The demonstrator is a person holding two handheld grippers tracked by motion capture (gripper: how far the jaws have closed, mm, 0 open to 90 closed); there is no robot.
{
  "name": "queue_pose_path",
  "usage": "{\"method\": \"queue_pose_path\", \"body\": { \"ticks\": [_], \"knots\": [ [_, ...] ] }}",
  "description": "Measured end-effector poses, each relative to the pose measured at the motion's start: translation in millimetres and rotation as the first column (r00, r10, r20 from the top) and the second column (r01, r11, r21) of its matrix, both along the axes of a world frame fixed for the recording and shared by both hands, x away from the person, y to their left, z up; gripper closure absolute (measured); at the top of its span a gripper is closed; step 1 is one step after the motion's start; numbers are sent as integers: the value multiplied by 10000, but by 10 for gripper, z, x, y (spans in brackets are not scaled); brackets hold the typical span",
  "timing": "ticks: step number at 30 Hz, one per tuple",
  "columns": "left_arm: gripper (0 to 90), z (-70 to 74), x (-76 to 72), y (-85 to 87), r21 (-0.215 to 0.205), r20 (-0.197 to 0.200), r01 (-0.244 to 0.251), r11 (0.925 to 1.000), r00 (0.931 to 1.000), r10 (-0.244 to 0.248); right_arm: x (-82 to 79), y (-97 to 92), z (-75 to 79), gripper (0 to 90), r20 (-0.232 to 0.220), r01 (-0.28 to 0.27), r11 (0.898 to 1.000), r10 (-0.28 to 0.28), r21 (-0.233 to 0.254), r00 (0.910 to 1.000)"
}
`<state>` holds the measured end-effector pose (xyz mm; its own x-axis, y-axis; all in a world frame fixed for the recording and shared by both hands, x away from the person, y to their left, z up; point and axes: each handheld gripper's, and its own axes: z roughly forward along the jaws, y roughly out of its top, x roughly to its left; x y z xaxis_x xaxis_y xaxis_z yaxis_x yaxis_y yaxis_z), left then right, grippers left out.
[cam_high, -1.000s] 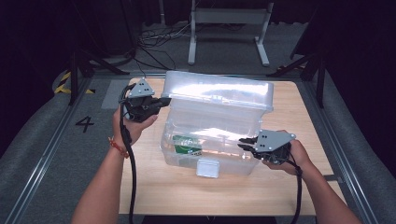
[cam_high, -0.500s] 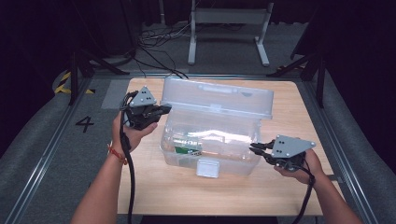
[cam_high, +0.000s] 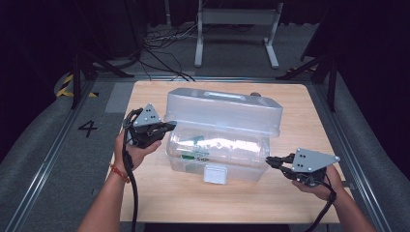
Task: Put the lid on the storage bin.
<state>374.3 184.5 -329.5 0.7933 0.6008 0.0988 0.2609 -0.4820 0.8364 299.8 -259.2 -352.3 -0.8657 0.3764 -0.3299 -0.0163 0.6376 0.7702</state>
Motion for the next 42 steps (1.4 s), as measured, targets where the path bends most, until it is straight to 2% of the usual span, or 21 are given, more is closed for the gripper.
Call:
{"method": "queue_pose_path", "body": {
  "ticks": [2, 5, 6, 9, 10, 13, 18, 22, 26, 29, 34, 36, 38, 40, 42],
  "knots": [
    [900, -25, -12, 25, 52, 9, -9, 10000, 10000, 9, -34, -47, -36, 886, -79, 88, 9999, -87, 114, 9999],
    [900, -60, -34, 61, -146, -107, 52, 9999, 9999, -53, -49, -115, -86, 887, -254, 359, 9993, -355, 131, 9990],
    [900, -71, -43, 64, -72, -21, 37, 10000, 10000, -37, -57, -154, -113, 882, -414, 453, 9988, -445, 186, 9982],
    [900, -94, -80, 69, -46, -62, 13, 10000, 10000, -14, -71, -191, -144, 877, -434, 641, 9978, -633, 176, 9971],
    [900, -96, -94, 73, 7, -29, -2, 10000, 10000, 2, -92, -229, -173, 869, -601, 720, 9971, -705, 231, 9957],
    [900, -110, -126, 76, -125, -74, 54, 9999, 10000, -55, -109, -254, -189, 864, -603, 789, 9968, -778, 152, 9951],
    [900, -145, -184, 78, 304, -193, 162, 9994, 9997, -157, -123, -326, -245, 823, -785, 1078, 9940, -1061, 181, 9913],
    [900, -147, -210, 87, 403, -235, 223, 9989, 9995, -213, -122, -365, -258, 784, -971, 1284, 9912, -1248, 326, 9874],
    [900, -164, -266, 99, 241, -438, 373, 9990, 9984, -362, -132, -395, -263, 770, -939, 1413, 9887, -1362, 500, 9862],
    [900, -202, -302, 87, 438, -484, 377, 9983, 9982, -356, -126, -415, -286, 767, -948, 1516, 9863, -1451, 644, 9849],
    [900, -284, -354, 114, 336, -672, 485, 9983, 9967, -461, -111, -435, -316, 768, -962, 1709, 9832, -1644, 637, 9817],
    [900, -350, -390, 121, 461, -802, 500, 9977, 9957, -462, -118, -443, -313, 763, -970, 1734, 9829, -1670, 619, 9812],
    [900, -405, -416, 129, 775, -897, 568, 9954, 9947, -498, -113, -459, -309, 761, -877, 1733, 9829, -1675, 628, 9820],
    [900, -479, -445, 136, 946, -1161, 496, 9943, 9925, -384, -111, -476, -308, 758, -916, 1832, 9811, -1772, 618, 9799],
    [900, -552, -472, 147, 1450, -1330, 452, 9884, 9908, -258, -107, -491, -313, 765, -897, 1866, 9806, -1808, 603, 9794]
  ]
}}
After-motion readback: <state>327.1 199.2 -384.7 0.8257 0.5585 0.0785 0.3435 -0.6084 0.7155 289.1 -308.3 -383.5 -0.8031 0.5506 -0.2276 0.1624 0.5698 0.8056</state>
